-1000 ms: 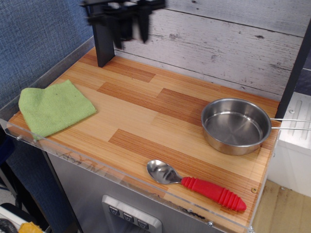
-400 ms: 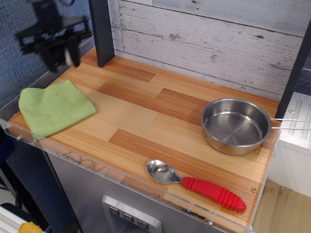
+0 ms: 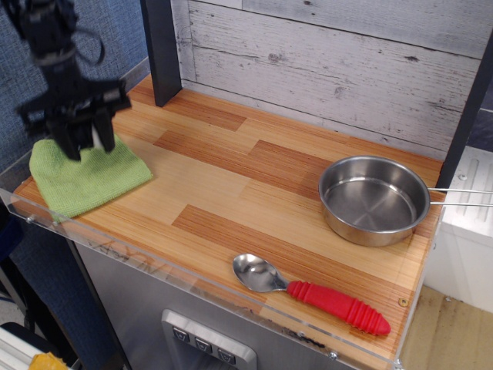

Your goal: Put the sushi on the cloth.

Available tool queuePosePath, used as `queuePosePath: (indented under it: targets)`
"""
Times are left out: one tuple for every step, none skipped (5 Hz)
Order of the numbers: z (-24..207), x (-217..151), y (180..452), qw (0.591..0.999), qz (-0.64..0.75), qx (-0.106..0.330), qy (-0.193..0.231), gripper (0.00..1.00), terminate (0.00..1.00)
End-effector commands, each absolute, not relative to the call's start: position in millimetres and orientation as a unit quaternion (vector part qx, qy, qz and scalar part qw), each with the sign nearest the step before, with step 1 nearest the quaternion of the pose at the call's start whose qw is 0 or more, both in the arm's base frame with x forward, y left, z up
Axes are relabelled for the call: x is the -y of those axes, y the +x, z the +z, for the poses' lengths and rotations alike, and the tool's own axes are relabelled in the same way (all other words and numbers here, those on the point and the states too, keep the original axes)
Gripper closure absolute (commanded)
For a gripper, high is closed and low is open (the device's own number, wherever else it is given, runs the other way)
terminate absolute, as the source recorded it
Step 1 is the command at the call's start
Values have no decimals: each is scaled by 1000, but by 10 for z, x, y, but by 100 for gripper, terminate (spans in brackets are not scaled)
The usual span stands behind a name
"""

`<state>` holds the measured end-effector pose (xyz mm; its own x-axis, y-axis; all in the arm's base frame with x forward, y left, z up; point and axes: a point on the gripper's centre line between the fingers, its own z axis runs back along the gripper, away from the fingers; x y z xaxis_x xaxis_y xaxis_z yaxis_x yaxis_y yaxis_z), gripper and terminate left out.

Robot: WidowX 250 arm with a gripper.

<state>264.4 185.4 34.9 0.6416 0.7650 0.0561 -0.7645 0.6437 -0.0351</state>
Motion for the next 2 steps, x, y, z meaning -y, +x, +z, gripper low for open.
queuePosePath:
  targets:
    - [243, -1946, 2377, 905, 423, 34, 26, 100, 0]
    - [279, -1957, 2412, 899, 435, 27, 34, 0, 0]
